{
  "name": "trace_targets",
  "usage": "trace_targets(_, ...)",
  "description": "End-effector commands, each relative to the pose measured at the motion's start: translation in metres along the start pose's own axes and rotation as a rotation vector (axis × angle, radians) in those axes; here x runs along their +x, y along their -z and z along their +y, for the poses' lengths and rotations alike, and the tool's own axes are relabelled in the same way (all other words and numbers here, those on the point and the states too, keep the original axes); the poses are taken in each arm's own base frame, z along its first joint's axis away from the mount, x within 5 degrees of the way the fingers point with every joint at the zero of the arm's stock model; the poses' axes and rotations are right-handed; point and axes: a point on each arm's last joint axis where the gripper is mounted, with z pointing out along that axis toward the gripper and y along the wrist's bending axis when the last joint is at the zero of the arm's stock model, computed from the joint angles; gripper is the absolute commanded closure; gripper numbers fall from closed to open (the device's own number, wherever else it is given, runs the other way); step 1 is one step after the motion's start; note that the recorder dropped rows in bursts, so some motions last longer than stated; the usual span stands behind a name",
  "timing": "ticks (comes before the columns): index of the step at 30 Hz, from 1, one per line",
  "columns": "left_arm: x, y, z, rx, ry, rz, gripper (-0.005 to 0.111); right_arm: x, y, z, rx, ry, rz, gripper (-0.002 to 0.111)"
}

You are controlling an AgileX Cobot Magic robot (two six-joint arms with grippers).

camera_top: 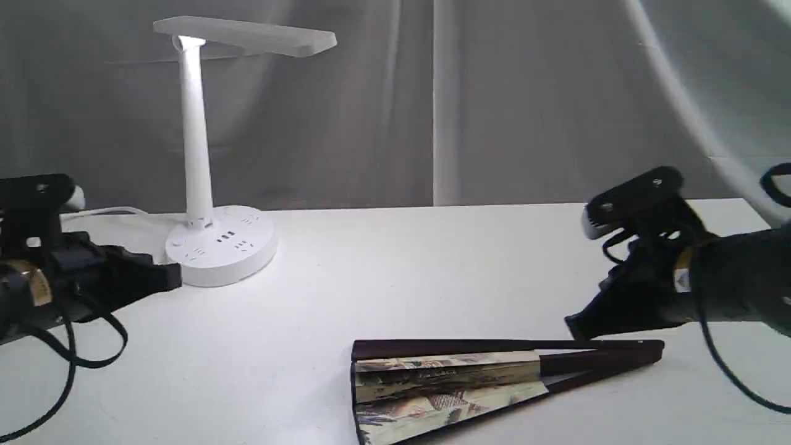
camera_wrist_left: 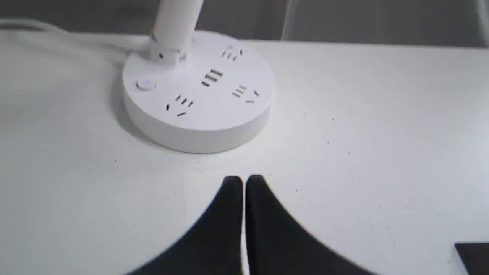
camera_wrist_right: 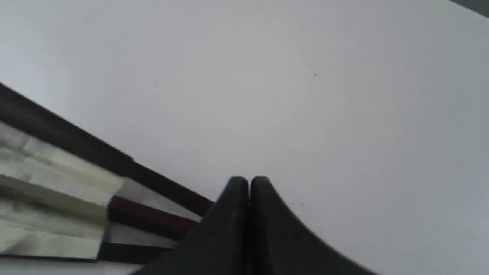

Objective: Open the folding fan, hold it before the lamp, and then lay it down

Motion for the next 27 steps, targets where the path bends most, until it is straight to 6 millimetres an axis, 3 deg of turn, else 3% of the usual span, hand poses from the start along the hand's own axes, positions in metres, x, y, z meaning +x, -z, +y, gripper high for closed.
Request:
trace_targets(1,-0.003,-0.005,-0.013,-0.023,-0.024,0.082,0.107,-0.015,-0.008,0.012,-0.008,0.046,0.095,0.108)
trace_targets(5,-0.005,-0.007,-0.031,0.006,-0.067,0.098,0.107,-0.03,-0.021,0.014,-0.012,-0.058,0.326,0.108)
trace_targets(8,-0.005,-0.007,-0.037,0.021,-0.081,0.096,0.107,-0.038,-0.032,0.016,-0.056,-0.186,0.396,0.108)
trace_targets(11,-0.005,-0.007,-0.037,0.017,-0.081,0.102,0.107,-0.042,-0.039,0.018,-0.084,-0.119,0.389,0.108)
trace_targets(17,-0.004,-0.007,-0.036,0.009,-0.078,0.113,0.107,-0.043,-0.052,0.041,-0.265,0.161,0.312,0.108)
trace_targets(27,-0.004,-0.007,-0.036,0.009,-0.078,0.114,0.107,-0.05,-0.056,0.057,-0.294,0.152,0.237,0.108)
